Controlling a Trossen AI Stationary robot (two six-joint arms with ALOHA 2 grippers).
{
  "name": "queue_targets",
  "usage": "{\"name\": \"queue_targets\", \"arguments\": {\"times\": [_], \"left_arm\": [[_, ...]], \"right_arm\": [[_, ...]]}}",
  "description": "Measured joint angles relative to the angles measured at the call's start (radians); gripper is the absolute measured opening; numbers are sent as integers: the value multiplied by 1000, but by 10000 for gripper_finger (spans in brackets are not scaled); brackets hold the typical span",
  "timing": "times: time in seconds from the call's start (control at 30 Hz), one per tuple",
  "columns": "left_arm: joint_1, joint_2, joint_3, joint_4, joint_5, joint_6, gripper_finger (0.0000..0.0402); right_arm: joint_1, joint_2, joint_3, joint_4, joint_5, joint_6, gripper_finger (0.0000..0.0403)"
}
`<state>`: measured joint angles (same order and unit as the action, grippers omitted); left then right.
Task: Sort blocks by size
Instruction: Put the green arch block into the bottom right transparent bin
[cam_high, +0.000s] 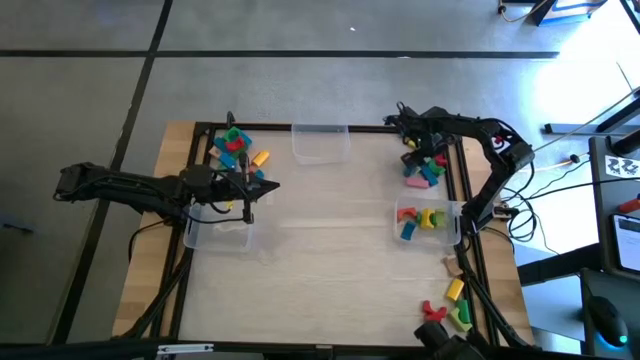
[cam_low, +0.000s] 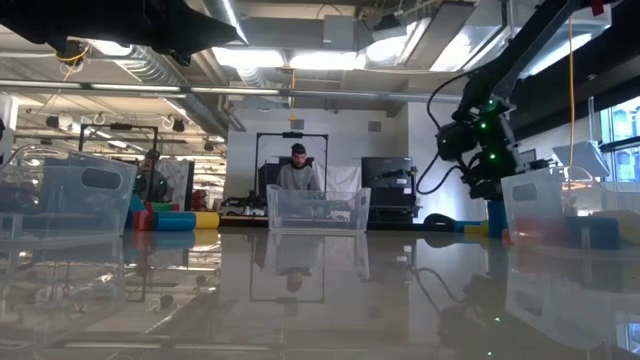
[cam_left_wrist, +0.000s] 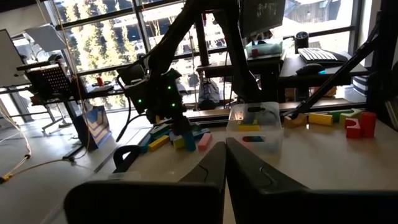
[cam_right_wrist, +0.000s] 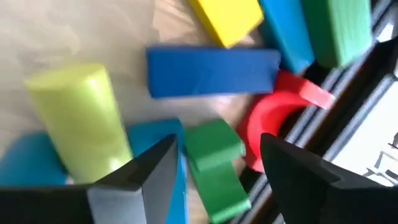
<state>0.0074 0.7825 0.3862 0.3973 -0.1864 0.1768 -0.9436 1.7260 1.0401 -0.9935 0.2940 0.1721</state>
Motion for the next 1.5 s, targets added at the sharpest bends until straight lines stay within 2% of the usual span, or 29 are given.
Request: {"name": "queue_targets", "arguments": {"times": [0.57,1.1,1.3,1.5], "left_arm": [[0,0,0,2,0,3,4],[2,0,0,3,0,11,4],[2,0,0,3,0,8,4],[2,0,0,2,0,6,4]], "right_arm": [[2,40,3,-11,18,33,196],[106,48,17,56,-201,-7,195],[106,43,48,-16,-197,-27,195],[106,2,85,-80,-108,-36,195]]}}
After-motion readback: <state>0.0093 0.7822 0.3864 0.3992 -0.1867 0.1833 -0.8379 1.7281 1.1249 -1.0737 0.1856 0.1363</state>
